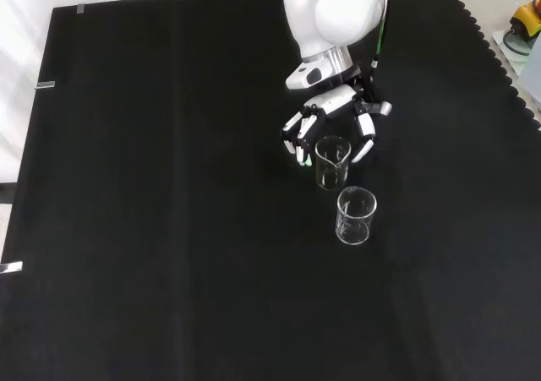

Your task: Place the beaker back on the table.

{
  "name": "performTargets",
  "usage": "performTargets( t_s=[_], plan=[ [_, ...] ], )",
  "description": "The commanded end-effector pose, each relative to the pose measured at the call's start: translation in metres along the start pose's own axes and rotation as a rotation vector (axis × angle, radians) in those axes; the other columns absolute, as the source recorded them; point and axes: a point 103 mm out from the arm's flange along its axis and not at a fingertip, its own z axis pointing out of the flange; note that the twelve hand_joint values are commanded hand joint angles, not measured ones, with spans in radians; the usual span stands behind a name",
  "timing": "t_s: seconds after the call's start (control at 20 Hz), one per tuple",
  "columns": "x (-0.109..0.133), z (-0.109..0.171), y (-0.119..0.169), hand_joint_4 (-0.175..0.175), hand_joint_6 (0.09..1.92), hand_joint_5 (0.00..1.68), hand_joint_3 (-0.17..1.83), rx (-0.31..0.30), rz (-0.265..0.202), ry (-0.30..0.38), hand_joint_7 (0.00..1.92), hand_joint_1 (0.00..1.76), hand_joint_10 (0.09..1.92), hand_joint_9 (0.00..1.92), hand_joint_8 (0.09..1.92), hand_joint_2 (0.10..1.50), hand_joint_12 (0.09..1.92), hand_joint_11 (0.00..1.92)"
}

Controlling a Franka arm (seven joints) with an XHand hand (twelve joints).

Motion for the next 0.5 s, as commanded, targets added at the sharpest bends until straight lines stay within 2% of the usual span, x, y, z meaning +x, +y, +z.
performTargets(
  t_s=[0.05, 0.4, 0.5],
  plan=[
    [-0.001, -0.017, -0.014, -0.045, 0.59, 0.40, 1.01, -0.014, 0.023, -0.032, 0.74, 0.99, 0.09, 0.89, 0.65, 0.30, 1.33, 0.18],
    [0.007, -0.042, -0.032, -0.045, 0.58, 0.41, 1.01, -0.050, 0.039, -0.048, 0.74, 0.99, 0.09, 0.90, 0.65, 0.31, 1.33, 0.18],
    [0.009, -0.043, -0.032, -0.045, 0.58, 0.41, 1.01, -0.054, 0.048, -0.078, 0.74, 0.99, 0.09, 0.90, 0.65, 0.31, 1.33, 0.18]
  ],
)
